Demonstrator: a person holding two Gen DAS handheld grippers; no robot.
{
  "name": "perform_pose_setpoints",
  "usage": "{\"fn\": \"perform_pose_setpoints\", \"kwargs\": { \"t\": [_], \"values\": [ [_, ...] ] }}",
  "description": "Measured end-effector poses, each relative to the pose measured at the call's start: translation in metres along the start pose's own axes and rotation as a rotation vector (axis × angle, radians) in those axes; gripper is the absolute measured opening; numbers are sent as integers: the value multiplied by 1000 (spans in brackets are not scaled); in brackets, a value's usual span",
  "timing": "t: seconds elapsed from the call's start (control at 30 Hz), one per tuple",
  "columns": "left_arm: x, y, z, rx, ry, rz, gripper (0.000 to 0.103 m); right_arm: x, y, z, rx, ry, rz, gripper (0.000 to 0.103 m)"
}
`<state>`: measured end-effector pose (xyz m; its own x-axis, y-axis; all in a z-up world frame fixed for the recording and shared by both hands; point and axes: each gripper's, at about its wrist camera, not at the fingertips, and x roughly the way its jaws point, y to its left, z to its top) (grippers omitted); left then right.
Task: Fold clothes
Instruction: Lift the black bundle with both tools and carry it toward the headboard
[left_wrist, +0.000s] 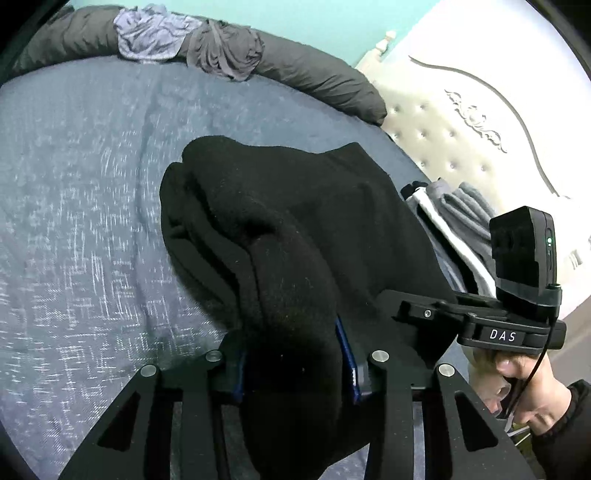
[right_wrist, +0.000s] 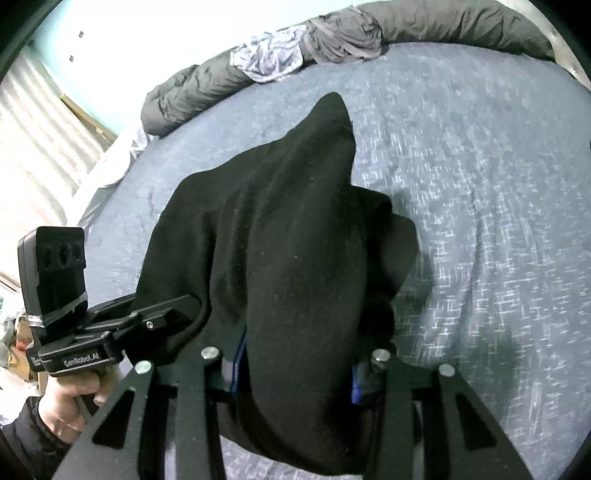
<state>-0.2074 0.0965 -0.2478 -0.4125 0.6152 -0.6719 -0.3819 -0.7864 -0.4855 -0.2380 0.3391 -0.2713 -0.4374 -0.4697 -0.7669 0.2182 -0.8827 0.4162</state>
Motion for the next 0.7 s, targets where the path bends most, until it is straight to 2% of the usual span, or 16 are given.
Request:
{"fn": "perform_pose_setpoints", "kwargs": {
  "t": [0.43, 0.7],
  "values": [
    [-40, -101, 38, 116, -51, 24, 41, -95, 12, 28, -43, -105, 4, 40],
    [-37, -174, 56, 173, -61, 7, 42, -167, -11, 32, -63, -136, -35, 40]
  ]
}}
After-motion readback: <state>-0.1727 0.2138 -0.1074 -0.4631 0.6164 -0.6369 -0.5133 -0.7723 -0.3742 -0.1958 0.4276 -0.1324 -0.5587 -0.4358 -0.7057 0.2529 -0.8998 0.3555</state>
